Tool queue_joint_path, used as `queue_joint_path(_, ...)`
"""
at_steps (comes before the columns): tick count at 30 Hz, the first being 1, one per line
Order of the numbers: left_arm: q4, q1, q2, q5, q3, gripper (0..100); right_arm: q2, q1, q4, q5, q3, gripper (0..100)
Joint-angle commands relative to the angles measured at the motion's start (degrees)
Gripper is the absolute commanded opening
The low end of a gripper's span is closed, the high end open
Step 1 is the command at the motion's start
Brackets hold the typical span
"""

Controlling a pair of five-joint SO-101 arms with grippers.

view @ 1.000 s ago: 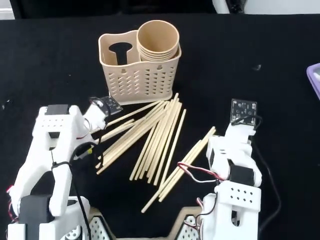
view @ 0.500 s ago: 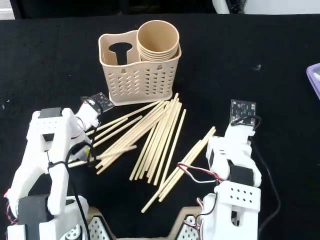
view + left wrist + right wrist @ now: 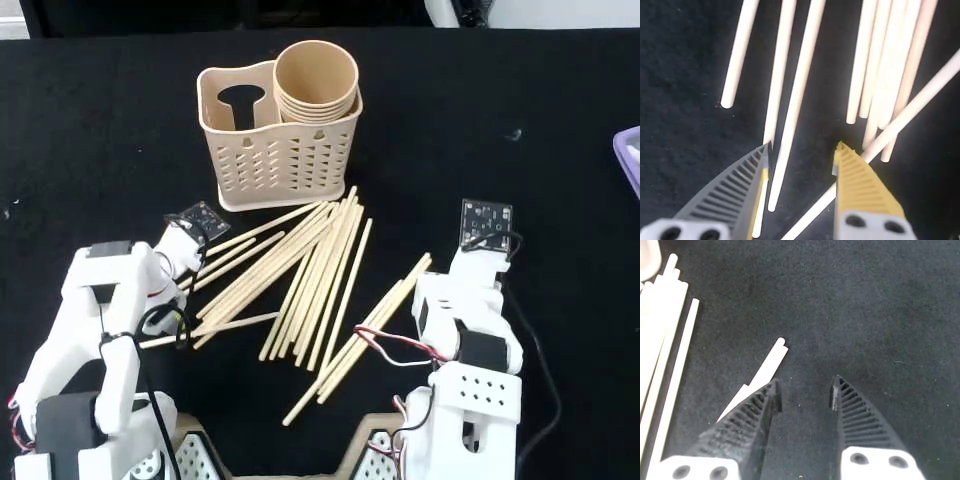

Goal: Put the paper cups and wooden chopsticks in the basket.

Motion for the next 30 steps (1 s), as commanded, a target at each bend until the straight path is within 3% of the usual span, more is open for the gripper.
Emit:
queue_joint_path(1,0.18,2.33,-0.09,-1.32,2.15,21,-1.1,0.26,-1.41,-0.35,-0.31,17.7)
queue_joint_path(9,-2.02,0.84,-0.18,-0.44,-3.21,21,-1.1,0.26,-1.41,-0.35,-0.31,17.7)
queue_joint_path(16,7.21,0.22,-0.62,-0.44,-9.54,21,-1.1,0.26,-1.41,-0.35,-0.31,17.7)
queue_joint_path(20,7.65,-1.63,0.09,-0.44,-13.23,21,-1.1,0.26,-1.41,-0.35,-0.31,17.7)
queue_joint_path(30,-7.03,-1.54,0.18,-0.44,-3.21,22,-1.1,0.26,-1.41,-0.35,-0.31,17.7)
